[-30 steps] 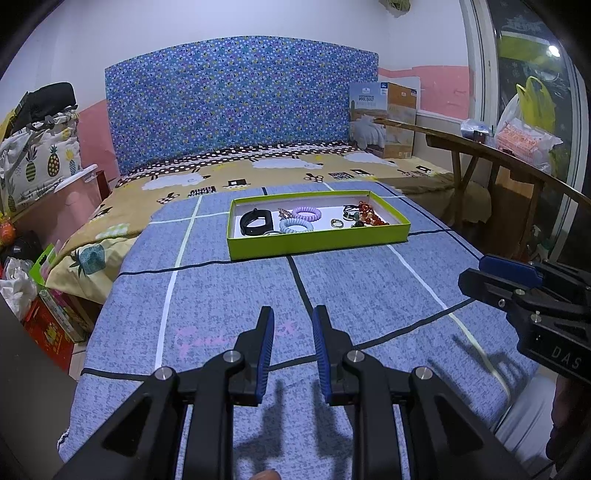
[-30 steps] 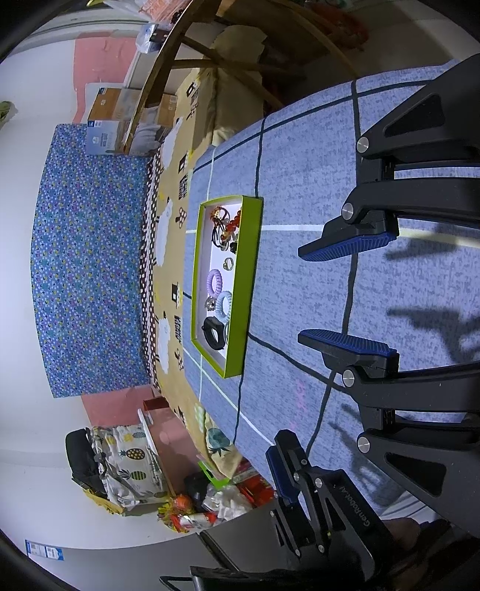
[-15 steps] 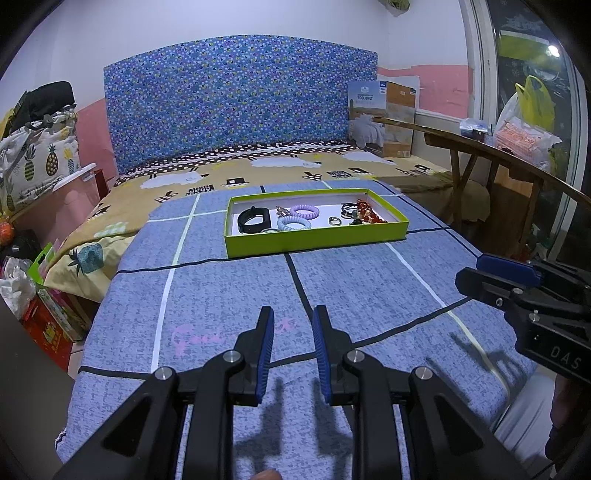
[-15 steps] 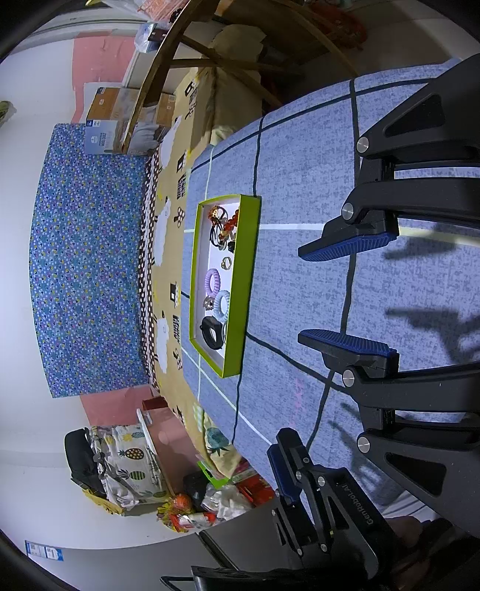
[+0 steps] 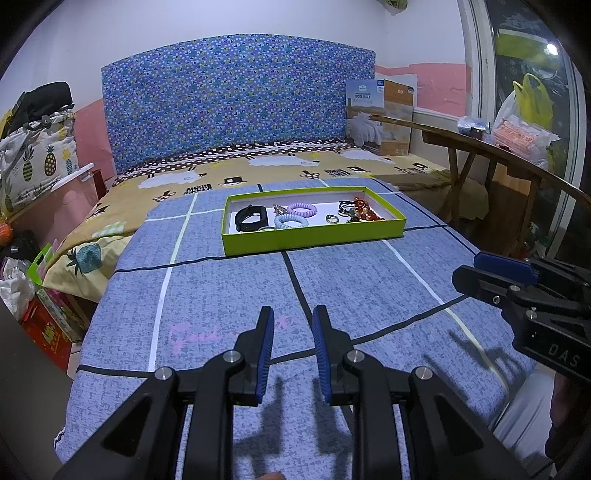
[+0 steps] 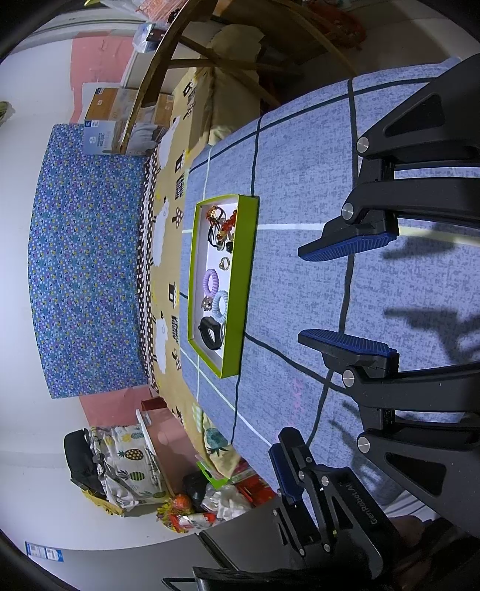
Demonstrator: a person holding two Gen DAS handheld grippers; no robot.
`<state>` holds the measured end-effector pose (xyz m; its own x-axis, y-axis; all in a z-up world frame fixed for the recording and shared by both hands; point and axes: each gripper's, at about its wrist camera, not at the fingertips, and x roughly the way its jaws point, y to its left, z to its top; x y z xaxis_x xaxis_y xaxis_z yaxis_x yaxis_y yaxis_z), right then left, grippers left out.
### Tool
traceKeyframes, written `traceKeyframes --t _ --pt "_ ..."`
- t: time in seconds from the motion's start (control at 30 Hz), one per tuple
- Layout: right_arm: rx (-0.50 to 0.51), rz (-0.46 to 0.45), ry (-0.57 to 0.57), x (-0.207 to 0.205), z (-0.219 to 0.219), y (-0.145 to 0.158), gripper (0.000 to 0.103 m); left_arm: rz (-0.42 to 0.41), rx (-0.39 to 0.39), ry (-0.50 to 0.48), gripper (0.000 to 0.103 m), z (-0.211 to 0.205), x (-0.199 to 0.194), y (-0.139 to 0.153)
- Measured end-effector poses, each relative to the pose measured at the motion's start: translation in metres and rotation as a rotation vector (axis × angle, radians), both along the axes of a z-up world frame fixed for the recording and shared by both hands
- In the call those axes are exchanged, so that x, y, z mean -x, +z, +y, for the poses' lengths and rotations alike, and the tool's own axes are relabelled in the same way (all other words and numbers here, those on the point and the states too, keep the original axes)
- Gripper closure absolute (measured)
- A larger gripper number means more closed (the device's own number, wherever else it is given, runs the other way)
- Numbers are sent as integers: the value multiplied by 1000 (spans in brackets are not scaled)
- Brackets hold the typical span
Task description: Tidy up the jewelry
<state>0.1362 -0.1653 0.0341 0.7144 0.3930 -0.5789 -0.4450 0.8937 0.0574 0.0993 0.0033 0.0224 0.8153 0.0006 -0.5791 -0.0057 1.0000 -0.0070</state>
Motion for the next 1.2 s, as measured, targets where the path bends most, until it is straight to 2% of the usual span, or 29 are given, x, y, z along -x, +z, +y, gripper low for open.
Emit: traceKeyframes --t 1.2 --pt "-1 -3 0 1 0 -1 64 -11 4 7 81 -1 0 2"
